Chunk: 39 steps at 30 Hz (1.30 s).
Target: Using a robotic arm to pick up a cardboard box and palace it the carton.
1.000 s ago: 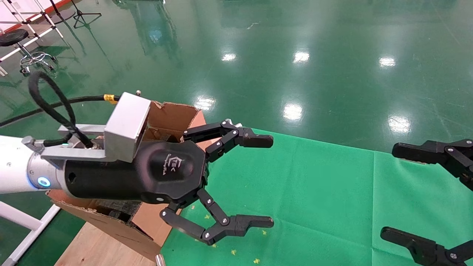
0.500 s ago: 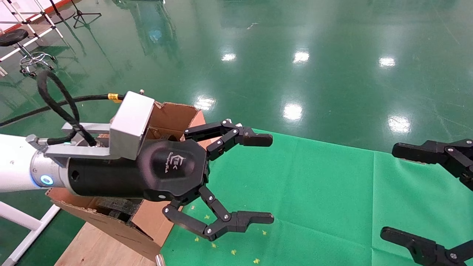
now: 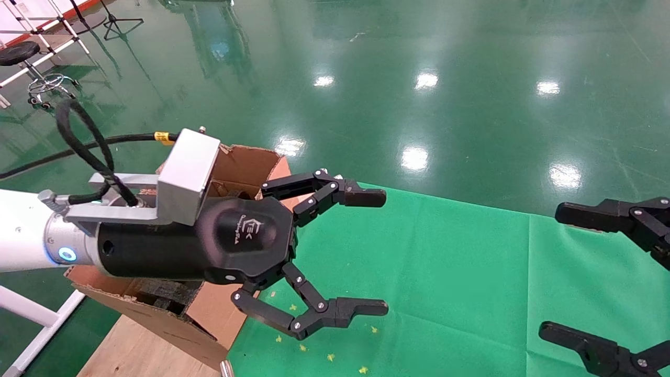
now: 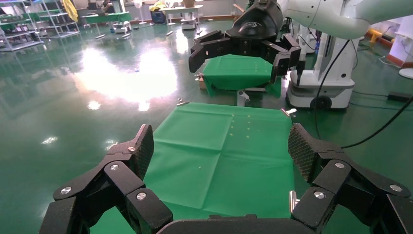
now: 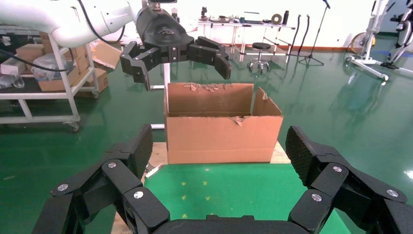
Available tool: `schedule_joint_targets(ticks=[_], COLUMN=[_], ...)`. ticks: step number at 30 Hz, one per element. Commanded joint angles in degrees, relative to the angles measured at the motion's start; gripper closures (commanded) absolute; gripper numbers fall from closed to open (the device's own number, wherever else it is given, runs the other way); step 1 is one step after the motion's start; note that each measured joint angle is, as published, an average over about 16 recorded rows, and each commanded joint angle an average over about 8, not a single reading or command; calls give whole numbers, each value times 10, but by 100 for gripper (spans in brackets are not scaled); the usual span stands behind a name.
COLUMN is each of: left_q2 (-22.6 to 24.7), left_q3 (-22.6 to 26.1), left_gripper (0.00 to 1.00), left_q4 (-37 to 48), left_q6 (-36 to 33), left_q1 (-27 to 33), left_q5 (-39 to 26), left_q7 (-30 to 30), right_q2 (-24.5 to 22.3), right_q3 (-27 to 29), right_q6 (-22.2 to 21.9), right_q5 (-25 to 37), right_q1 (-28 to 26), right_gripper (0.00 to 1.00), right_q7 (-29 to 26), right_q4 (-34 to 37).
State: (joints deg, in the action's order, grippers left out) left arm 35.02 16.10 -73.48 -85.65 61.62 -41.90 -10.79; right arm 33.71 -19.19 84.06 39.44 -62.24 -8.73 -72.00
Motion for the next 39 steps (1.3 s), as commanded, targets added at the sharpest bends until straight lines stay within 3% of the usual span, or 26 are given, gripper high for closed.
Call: schedule_joint_targets(ticks=[1,39], left_q2=[0,0], left_q3=[0,1], left_gripper=[0,0], left_q4=[0,1], left_q6=[0,0], left_q1=[0,1], left_q5=[0,-1], left_q7=[0,0], right_q2=[0,0], right_q3=[0,0], right_q6=[0,0], right_q5=[0,0], right_q1=[0,0], right_gripper=[0,0], right_q7=[0,0], right_q4=[0,0])
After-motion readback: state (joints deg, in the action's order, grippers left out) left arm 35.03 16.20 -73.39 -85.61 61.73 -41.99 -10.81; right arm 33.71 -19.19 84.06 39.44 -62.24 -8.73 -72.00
